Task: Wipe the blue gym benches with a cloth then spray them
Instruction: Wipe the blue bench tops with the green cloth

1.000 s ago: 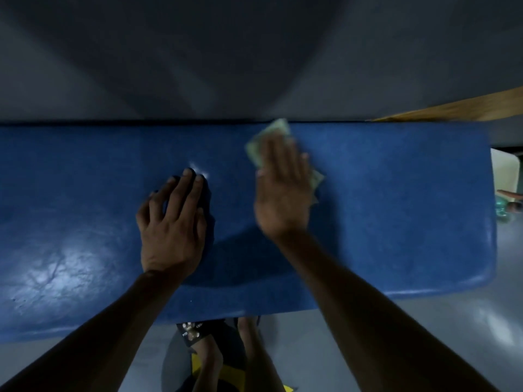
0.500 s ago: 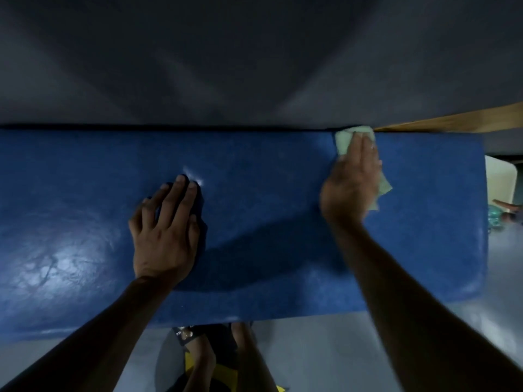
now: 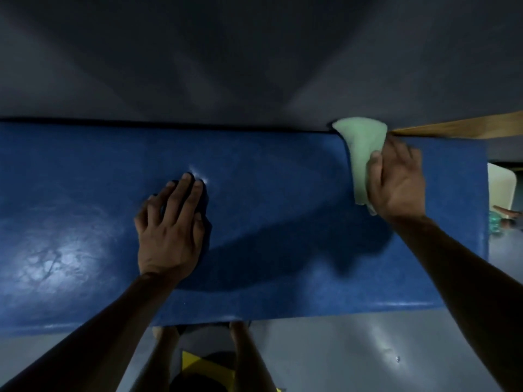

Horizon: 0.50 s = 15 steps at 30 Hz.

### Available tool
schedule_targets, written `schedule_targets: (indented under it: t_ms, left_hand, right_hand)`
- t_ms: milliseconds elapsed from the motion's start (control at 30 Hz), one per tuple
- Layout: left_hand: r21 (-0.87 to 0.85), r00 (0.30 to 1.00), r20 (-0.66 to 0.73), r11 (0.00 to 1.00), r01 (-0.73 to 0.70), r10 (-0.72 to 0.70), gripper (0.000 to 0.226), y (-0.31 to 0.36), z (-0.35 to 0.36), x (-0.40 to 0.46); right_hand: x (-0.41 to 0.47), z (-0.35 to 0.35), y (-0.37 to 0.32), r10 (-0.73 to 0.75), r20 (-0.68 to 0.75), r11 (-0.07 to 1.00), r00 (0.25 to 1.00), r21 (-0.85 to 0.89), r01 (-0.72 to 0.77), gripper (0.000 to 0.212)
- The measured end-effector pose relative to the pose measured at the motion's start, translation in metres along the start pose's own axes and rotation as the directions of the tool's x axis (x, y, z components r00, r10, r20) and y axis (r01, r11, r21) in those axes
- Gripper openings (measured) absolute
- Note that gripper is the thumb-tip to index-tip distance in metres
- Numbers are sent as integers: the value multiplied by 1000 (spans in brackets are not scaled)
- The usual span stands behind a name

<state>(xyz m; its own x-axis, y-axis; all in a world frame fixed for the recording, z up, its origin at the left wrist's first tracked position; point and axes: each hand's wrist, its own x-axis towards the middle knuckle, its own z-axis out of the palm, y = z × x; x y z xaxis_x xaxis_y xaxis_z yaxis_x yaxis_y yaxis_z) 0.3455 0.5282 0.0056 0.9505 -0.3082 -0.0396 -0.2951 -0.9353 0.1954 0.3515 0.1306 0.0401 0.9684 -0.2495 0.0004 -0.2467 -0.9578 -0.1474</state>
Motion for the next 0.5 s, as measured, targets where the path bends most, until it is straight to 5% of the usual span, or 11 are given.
schedule_targets:
  t_ms: [167,500]
  left_hand:
    - [-20,1000,17,1000,-6,7,56,-3,0,0]
    - [-47,998,66,999,-5,8,57,-5,-3,1]
  right_hand:
    - [-4,6,-51,109,46,960,993,254,-117,57]
    - [-12,-9,-99,72,71,902,995,420,-95,77]
